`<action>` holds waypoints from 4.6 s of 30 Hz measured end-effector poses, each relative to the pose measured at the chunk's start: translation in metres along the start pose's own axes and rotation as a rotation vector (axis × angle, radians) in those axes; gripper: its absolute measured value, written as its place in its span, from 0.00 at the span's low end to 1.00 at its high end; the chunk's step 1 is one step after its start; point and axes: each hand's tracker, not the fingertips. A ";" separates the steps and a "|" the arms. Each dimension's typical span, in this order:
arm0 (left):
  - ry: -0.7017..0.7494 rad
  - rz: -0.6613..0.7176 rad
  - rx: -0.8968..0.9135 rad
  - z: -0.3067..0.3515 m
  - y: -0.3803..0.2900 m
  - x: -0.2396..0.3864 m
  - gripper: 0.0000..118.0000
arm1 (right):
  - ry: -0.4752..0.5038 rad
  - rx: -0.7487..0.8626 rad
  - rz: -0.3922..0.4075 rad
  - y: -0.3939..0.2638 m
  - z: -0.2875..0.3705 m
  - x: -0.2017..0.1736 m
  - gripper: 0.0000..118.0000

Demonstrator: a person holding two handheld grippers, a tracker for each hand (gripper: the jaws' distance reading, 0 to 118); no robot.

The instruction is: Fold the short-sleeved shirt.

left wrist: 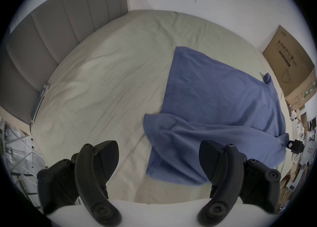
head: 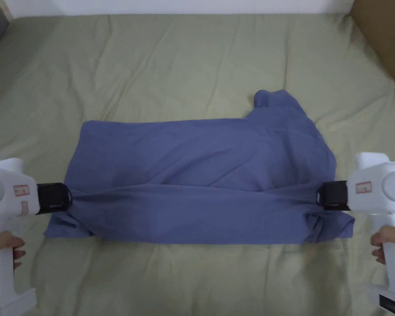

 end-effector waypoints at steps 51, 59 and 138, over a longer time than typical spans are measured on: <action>-0.043 -0.100 0.034 0.059 -0.070 -0.018 0.06 | 0.081 0.018 -0.098 -0.091 0.068 0.023 0.07; -0.019 -0.086 -0.098 0.045 -0.132 -0.036 0.10 | 0.134 -0.041 -0.229 -0.169 0.050 0.029 0.11; -0.155 -0.097 0.107 0.094 -0.025 -0.026 0.01 | 0.317 0.015 -0.103 -0.049 0.107 0.059 0.02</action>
